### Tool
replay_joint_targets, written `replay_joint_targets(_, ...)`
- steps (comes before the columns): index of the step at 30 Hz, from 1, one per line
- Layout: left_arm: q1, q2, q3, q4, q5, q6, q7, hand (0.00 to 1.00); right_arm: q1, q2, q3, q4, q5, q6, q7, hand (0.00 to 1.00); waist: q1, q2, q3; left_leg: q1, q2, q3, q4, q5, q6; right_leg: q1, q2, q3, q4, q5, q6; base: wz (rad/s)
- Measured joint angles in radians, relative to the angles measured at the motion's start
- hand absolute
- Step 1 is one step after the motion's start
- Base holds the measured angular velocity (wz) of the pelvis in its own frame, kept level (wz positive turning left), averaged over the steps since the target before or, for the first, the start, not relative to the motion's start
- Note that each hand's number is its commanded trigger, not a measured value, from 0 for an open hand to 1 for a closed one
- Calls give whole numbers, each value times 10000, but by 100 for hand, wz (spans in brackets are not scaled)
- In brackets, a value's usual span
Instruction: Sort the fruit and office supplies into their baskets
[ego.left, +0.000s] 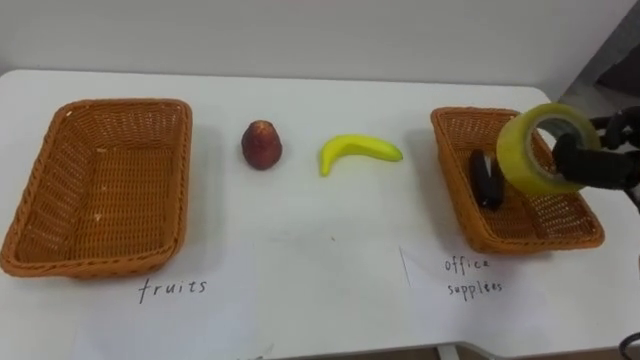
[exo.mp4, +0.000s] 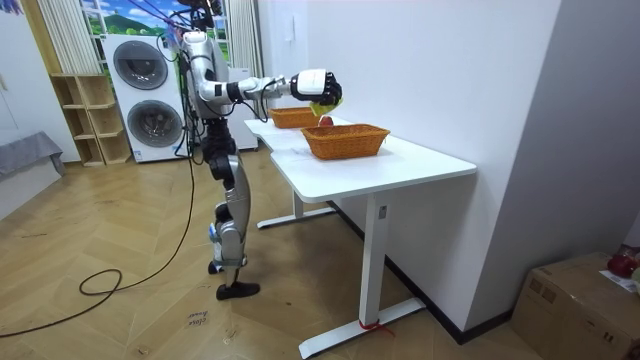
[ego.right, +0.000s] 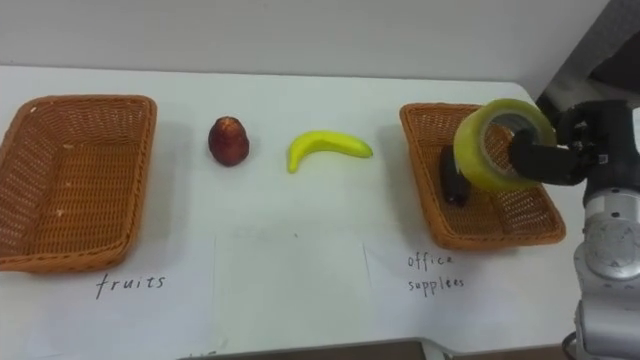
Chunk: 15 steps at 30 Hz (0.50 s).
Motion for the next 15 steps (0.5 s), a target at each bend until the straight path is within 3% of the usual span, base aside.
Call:
replay_joint_targets(1, -1, 7, 0, 1, 0, -2, -4, 0, 0, 0, 1, 0, 0, 0, 1, 100, 0, 1, 0, 0, -1, 5, 0, 0, 0, 0, 1, 0, -1, 0, 0, 0)
replay_joint_targets(2, -1, 25, -2, 1, 0, -8, -9, 0, 0, 0, 1, 0, 0, -1, 1, 73, 0, 1, 0, 1, -1, 21, -2, 0, 0, -1, 3, 0, -3, 0, 0, 0)
replay_joint_targets(3, -1, 42, -2, 1, 0, -10, -12, 0, 0, 0, 1, 0, 0, -2, 1, 19, 2, 1, 0, 1, 0, 25, -3, 0, 0, -1, 4, 0, -5, 0, 0, 0)
replay_joint_targets(4, -1, 50, -1, 2, 0, -10, -12, 0, 0, 0, 1, 0, 0, -2, 1, 0, 3, 3, 0, 1, 1, 26, -4, 0, 0, -1, 4, 0, -6, 0, 0, 0)
replay_joint_targets(15, 82, 128, -2, 128, 4, -32, -41, 0, 3, 0, 93, 230, -183, -28, -2, 0, 40, 25, -4, -50, 42, 50, -16, 0, 0, -76, -3, 3, 6, 0, 0, 0)
